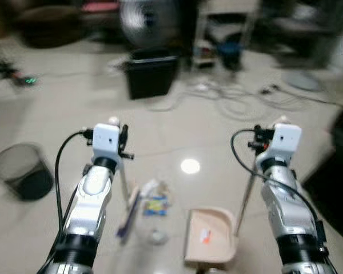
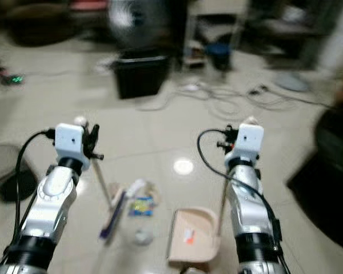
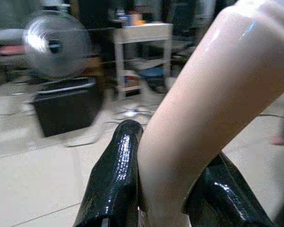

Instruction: Sweep floor

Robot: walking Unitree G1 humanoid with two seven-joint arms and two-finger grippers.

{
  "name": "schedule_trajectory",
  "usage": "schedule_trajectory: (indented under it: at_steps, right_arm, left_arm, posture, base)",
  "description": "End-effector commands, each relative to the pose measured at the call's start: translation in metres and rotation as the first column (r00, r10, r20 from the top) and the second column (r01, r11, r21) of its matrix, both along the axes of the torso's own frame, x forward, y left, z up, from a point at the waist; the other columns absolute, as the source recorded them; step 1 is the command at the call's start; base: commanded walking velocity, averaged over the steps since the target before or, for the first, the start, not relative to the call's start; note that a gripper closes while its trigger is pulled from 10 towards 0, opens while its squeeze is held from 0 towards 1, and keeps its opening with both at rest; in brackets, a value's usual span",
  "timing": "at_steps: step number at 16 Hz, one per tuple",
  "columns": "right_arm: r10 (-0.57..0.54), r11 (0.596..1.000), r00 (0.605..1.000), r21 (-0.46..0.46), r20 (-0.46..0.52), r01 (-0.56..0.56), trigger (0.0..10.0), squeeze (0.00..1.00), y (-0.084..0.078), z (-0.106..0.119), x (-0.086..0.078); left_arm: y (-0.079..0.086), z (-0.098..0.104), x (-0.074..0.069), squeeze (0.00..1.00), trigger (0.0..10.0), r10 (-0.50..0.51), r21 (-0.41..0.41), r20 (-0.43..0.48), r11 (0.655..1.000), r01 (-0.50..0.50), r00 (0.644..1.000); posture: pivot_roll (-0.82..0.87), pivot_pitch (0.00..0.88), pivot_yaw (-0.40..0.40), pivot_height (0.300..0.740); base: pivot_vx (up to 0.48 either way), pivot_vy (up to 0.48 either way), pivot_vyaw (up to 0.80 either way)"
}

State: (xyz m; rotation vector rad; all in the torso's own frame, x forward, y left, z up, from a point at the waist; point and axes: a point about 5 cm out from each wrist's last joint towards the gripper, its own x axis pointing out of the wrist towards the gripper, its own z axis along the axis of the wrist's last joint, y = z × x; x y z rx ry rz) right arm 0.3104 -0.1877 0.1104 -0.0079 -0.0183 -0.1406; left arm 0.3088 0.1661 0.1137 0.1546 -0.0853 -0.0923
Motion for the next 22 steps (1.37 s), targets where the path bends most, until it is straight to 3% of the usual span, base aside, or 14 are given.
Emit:
schedule_trajectory:
  at_steps: [1,5,9,20,22]
  right_arm:
    - [0.018,0.999,0.999,-0.032,0.027,-0.017,10.0,0.0,0.004,0.008,0.001]
    - [0.072,0.989,0.997,-0.128,0.006,-0.071,10.0,0.0,0.011,0.006,0.002]
    - [0.082,0.993,0.997,-0.091,0.006,-0.081,10.0,0.0,0.013,0.005,0.001]
    - [0.1,0.995,0.994,-0.019,0.043,-0.099,10.0,0.0,0.011,0.004,-0.001]
    - [0.096,0.994,0.993,-0.052,0.06,-0.093,10.0,0.0,0.009,0.004,-0.004]
  left_arm:
    - [-0.001,0.011,0.002,0.0,10.0,-0.011,0.012,0.052,1.0,0.01,0.999]
    - [0.0,0.011,0.001,0.0,10.0,0.0,0.017,0.054,1.0,-0.001,0.999]
    - [0.002,0.011,0.001,0.0,10.0,0.01,0.024,0.052,1.0,-0.011,0.999]
    - [0.013,-0.001,0.001,0.0,10.0,0.1,0.095,0.028,0.99,-0.102,0.995]
    - [0.017,-0.002,-0.001,0.0,10.0,0.12,0.077,0.043,0.989,-0.123,0.992]
  posture:
    - [-0.07,0.01,0.021,0.74]
    - [-0.06,0.012,0.015,0.74]
    - [-0.06,0.013,0.012,0.74]
    - [-0.06,0.024,0.011,0.74]
    - [-0.05,0.033,0.01,0.74]
  base:
    - [0.33,0.0,0.0]
    - [0.331,0.0,0.2]
    - [0.307,0.0,0.4]
    - [0.0,0.0,0.0]
    - [0.0,0.0,0.0]
